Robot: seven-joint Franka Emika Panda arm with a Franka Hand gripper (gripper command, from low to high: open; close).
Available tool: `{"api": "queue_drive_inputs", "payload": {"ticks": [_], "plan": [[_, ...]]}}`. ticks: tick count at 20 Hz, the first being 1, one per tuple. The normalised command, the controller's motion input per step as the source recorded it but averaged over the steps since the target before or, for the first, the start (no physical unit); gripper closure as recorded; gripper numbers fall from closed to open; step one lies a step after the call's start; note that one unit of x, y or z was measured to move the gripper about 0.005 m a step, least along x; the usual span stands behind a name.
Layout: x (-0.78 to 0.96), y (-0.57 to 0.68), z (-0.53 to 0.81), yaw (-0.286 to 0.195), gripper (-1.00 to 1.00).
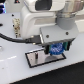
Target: Insert the blue gear onto the right peg, followed by the red gear
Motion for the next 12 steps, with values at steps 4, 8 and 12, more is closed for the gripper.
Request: {"api": "queue_drive_inputs", "payload": {"ticks": [4,8,12], "plan": [[0.16,-0.06,0.29,0.000,1.00],[0.14,-0.10,0.29,0.000,1.00],[0.10,-0.09,0.12,0.000,1.00]]}}
